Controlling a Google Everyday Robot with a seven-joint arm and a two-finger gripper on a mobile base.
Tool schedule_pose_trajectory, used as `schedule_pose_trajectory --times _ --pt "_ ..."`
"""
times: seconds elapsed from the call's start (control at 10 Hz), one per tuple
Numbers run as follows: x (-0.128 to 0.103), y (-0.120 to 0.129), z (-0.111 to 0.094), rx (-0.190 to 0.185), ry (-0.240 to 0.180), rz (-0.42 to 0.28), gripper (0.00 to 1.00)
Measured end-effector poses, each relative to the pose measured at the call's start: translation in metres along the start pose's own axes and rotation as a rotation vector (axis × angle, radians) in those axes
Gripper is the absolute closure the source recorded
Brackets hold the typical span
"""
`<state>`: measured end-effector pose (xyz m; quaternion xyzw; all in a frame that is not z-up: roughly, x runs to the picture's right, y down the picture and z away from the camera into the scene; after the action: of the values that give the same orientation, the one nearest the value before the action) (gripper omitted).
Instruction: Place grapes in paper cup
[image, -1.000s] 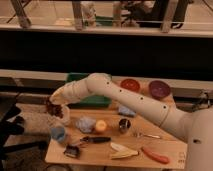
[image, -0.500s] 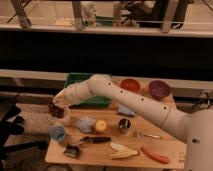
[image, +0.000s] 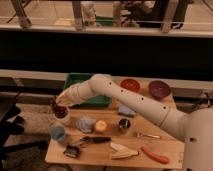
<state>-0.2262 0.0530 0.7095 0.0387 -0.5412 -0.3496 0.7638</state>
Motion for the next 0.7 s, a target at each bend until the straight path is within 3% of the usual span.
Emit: schedule_pose_trajectory --times 0.7 --pt "0.005 0.013 0.012 -0.014 -0.015 0.022 1.00"
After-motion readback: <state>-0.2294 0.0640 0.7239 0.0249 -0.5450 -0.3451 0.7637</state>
